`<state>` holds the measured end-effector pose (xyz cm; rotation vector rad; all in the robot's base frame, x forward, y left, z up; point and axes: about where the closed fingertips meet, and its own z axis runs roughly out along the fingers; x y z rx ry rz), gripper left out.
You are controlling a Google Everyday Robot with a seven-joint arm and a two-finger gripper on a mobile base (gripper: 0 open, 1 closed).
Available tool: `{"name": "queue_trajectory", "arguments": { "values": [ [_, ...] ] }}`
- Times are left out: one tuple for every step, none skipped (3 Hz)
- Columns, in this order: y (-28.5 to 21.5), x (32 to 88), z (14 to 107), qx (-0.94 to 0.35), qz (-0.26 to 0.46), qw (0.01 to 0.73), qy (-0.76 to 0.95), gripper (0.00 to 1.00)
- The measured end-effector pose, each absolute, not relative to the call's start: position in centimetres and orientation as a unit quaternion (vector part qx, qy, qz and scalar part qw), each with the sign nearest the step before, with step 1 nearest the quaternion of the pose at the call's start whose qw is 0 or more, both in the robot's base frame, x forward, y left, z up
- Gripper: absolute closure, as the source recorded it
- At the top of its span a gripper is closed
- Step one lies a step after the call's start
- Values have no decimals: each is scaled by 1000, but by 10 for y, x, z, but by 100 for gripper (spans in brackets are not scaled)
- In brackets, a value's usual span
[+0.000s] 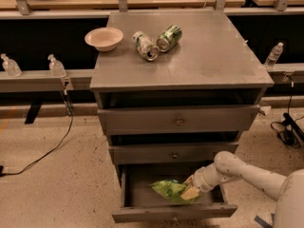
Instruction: Place green rice chip bag into bottom drawer
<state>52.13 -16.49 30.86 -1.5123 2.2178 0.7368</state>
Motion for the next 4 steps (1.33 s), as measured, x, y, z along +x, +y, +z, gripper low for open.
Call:
{"name": "queue_trajectory", "arguments": {
  "values": [
    [-169, 538, 284, -539, 205, 195, 793, 100],
    [-174, 550, 266, -530, 189, 213, 799, 87],
    [-173, 556, 246, -485, 240, 261, 800, 64],
    [-178, 564, 247, -471, 277, 275, 791, 41]
  ]
}}
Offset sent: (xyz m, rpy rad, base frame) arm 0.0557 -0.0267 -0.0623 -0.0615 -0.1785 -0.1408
